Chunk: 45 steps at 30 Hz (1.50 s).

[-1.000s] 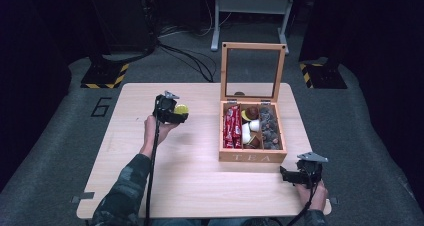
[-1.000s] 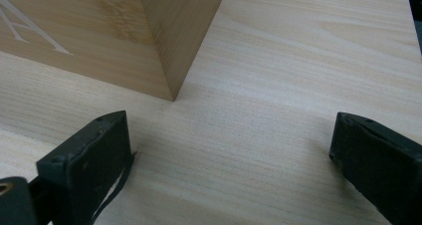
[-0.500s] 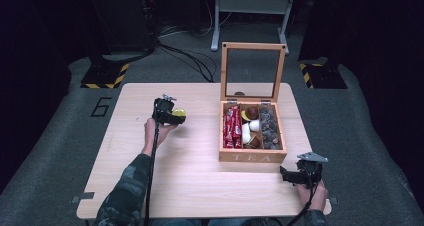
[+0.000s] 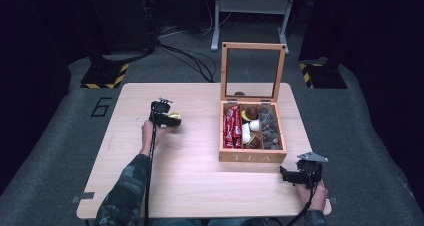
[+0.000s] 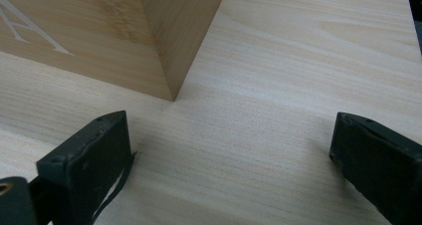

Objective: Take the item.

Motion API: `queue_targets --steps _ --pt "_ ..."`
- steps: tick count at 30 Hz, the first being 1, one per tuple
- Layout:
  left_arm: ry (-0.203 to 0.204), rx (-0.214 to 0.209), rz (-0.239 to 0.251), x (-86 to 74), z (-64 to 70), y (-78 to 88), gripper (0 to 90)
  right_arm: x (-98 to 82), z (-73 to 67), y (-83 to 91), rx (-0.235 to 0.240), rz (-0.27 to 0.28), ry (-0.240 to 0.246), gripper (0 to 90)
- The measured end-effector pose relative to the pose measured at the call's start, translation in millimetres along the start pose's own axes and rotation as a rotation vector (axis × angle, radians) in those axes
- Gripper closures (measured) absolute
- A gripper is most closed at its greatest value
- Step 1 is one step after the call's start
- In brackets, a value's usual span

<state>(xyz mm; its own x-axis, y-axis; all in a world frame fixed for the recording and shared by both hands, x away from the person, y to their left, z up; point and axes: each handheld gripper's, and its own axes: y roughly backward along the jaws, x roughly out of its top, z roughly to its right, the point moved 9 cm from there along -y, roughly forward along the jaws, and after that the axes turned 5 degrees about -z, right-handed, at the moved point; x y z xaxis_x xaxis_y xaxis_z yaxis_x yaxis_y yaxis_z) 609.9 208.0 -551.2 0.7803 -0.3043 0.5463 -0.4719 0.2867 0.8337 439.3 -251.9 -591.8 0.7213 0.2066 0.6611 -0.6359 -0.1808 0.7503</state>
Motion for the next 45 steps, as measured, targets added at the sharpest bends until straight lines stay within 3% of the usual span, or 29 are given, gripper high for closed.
queue_targets --steps 8,20,26,28,34,37,39,45 --pt "0.031 -0.008 -0.026 -4.9 -4.3 -4.8 37.4 0.2 -0.1 -0.1 0.0 0.001 -0.003 2.0" --pt "0.033 -0.01 -0.034 -6.0 -5.4 -7.0 36.6 0.0 0.1 0.0 0.0 0.0 0.0 2.0" --pt "0.046 -0.018 -0.043 -7.6 -6.8 -5.2 25.9 0.0 0.0 0.0 0.0 0.0 0.0 2.0" --pt "0.045 -0.019 -0.045 -8.3 -7.9 -1.4 21.0 0.0 0.0 0.0 0.0 0.0 0.0 2.0" --pt "0.041 -0.029 -0.027 -8.1 -3.5 9.7 17.1 0.0 0.1 -0.1 0.0 0.0 0.0 1.9" --pt "0.0 -0.008 -0.006 -11.4 2.8 20.5 15.3 0.1 0.0 -0.2 0.001 0.0 0.003 2.1" --pt "-0.009 -0.027 -0.008 -13.2 4.7 23.9 14.7 0.1 0.0 -0.1 0.001 0.0 0.003 2.1" --pt "-0.038 -0.003 0.046 -18.6 8.3 42.3 14.4 0.2 -0.2 -0.1 0.002 0.001 0.003 2.4"
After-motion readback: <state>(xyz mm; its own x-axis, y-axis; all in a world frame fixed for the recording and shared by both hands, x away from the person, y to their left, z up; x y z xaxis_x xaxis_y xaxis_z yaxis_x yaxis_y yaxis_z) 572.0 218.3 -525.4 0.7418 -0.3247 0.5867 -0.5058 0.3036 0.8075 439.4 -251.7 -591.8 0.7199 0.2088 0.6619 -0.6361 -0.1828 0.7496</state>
